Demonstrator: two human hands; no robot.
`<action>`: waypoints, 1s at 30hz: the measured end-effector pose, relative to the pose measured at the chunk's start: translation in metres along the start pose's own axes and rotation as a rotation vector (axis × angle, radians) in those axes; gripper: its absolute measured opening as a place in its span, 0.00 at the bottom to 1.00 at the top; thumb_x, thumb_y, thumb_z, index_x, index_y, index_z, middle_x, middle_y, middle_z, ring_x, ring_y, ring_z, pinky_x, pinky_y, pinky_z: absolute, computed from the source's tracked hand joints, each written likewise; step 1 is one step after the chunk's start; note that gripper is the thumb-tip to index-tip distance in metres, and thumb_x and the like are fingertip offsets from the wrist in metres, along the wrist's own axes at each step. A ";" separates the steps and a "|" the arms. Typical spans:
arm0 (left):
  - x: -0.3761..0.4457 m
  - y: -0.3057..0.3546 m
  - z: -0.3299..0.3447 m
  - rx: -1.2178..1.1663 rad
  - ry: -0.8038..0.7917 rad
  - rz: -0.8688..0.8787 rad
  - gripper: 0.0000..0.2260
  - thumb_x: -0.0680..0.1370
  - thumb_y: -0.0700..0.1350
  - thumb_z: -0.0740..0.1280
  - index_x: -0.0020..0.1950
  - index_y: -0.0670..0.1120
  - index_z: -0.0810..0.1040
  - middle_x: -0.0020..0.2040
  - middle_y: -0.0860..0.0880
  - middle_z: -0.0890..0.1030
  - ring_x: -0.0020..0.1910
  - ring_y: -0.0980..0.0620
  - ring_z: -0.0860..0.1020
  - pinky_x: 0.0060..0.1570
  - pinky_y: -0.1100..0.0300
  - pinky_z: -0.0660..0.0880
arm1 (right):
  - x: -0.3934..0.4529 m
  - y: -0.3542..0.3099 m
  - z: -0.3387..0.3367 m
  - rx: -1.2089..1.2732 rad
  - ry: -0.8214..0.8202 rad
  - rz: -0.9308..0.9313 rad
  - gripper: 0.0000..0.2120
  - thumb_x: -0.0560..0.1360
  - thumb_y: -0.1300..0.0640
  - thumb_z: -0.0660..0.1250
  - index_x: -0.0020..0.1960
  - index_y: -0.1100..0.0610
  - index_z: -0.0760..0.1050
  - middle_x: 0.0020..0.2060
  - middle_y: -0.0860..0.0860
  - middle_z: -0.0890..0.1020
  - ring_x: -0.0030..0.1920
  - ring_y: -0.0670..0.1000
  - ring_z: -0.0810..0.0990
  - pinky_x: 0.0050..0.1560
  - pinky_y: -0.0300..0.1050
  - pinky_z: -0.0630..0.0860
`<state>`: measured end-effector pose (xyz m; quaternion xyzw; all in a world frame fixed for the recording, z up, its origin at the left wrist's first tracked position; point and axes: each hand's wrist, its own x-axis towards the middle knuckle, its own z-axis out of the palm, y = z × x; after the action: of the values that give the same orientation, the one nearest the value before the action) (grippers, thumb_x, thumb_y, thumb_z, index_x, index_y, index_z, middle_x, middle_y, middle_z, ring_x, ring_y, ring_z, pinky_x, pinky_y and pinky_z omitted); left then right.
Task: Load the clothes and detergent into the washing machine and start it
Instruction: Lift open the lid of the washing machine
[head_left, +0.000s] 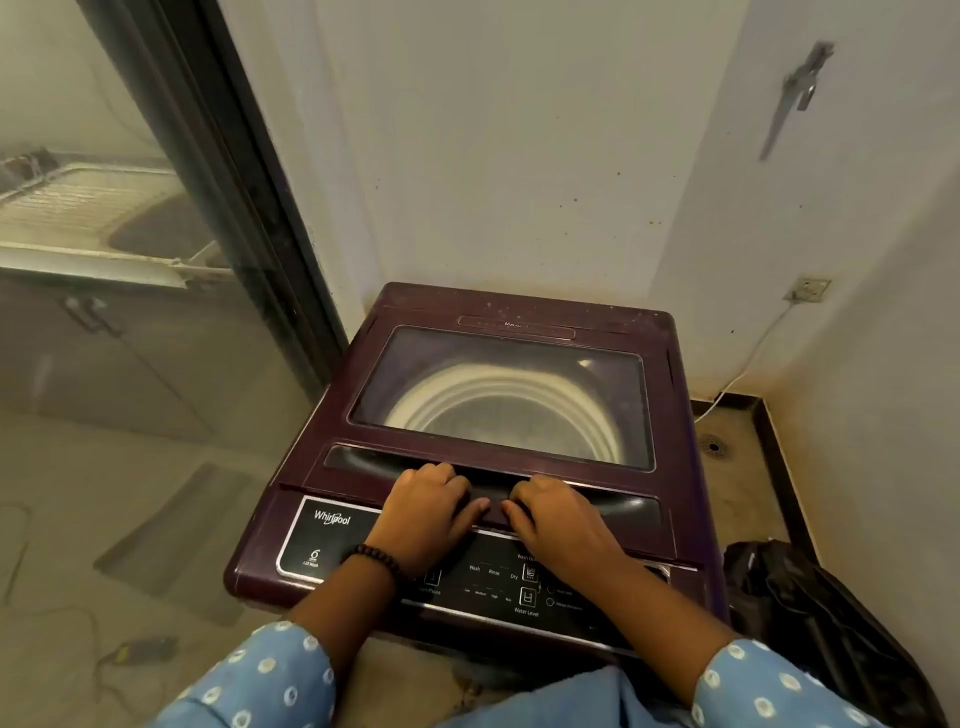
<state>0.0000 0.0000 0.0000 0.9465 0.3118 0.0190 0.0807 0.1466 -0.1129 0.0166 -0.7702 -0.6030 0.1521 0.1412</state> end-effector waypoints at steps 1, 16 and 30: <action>0.000 -0.001 -0.001 -0.020 0.039 0.014 0.30 0.75 0.65 0.45 0.48 0.47 0.80 0.44 0.50 0.79 0.45 0.50 0.77 0.48 0.55 0.72 | 0.001 0.001 -0.002 0.014 0.021 -0.008 0.14 0.81 0.49 0.57 0.53 0.57 0.77 0.49 0.52 0.79 0.49 0.52 0.77 0.49 0.44 0.72; 0.024 -0.013 -0.082 0.018 0.309 0.292 0.18 0.74 0.61 0.64 0.59 0.52 0.73 0.50 0.55 0.79 0.49 0.53 0.78 0.48 0.59 0.71 | 0.012 -0.015 -0.084 -0.207 0.175 -0.185 0.22 0.76 0.44 0.65 0.66 0.53 0.69 0.57 0.49 0.75 0.58 0.50 0.72 0.57 0.43 0.72; 0.053 0.003 -0.128 0.043 0.836 0.289 0.15 0.75 0.55 0.68 0.56 0.46 0.80 0.54 0.46 0.79 0.55 0.50 0.73 0.54 0.55 0.64 | 0.031 -0.015 -0.129 -0.354 0.816 -0.272 0.19 0.64 0.55 0.79 0.52 0.56 0.78 0.48 0.54 0.79 0.48 0.56 0.75 0.46 0.51 0.69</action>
<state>0.0327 0.0473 0.1263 0.8927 0.1826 0.4050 -0.0757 0.1926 -0.0835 0.1381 -0.6934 -0.6102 -0.2887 0.2519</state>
